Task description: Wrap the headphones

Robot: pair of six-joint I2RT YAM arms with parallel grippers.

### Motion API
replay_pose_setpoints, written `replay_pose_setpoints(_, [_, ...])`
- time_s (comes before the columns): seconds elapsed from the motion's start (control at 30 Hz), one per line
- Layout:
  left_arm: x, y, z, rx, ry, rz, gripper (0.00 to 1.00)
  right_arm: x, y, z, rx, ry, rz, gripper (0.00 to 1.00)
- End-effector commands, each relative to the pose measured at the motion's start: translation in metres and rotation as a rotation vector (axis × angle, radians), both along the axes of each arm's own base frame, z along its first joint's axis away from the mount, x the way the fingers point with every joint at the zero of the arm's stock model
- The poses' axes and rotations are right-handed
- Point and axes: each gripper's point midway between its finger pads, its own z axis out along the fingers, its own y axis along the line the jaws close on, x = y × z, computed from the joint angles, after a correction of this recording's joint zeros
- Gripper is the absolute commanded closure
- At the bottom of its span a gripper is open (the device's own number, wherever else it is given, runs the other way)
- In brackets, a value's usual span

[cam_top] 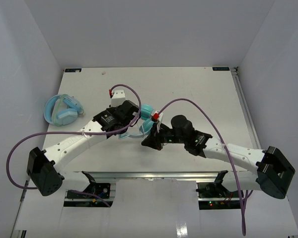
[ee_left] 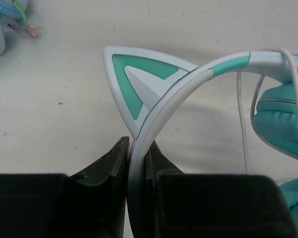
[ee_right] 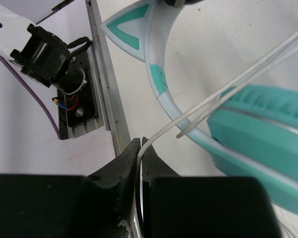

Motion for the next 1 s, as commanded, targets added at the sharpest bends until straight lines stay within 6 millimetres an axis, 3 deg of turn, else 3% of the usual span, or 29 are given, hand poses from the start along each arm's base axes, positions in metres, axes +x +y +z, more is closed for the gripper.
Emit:
replay_pose_setpoints(0.0, [0.009,-0.003,0.054,-0.226,-0.174,0.092,1.0,-0.003,-0.001,0.013,0.06,-0.048,-0.059,0.9])
replay_pose_setpoints(0.17, [0.003,-0.003,0.064,-0.297,-0.192,0.097,1.0,-0.001,-0.005,0.003,0.034,-0.095,-0.151,0.89])
replay_pose_setpoints(0.4, [-0.005,-0.004,0.072,-0.361,-0.191,0.081,1.0,0.016,-0.021,-0.026,-0.019,-0.151,-0.307,0.88])
replay_pose_setpoints(0.77, [-0.014,-0.012,0.085,-0.449,-0.186,0.036,1.0,0.02,-0.029,-0.051,0.027,-0.181,-0.353,0.87])
replay_pose_setpoints(0.97, [-0.019,-0.017,0.092,-0.489,-0.179,0.007,1.0,0.021,-0.041,-0.053,0.076,-0.217,-0.38,0.86])
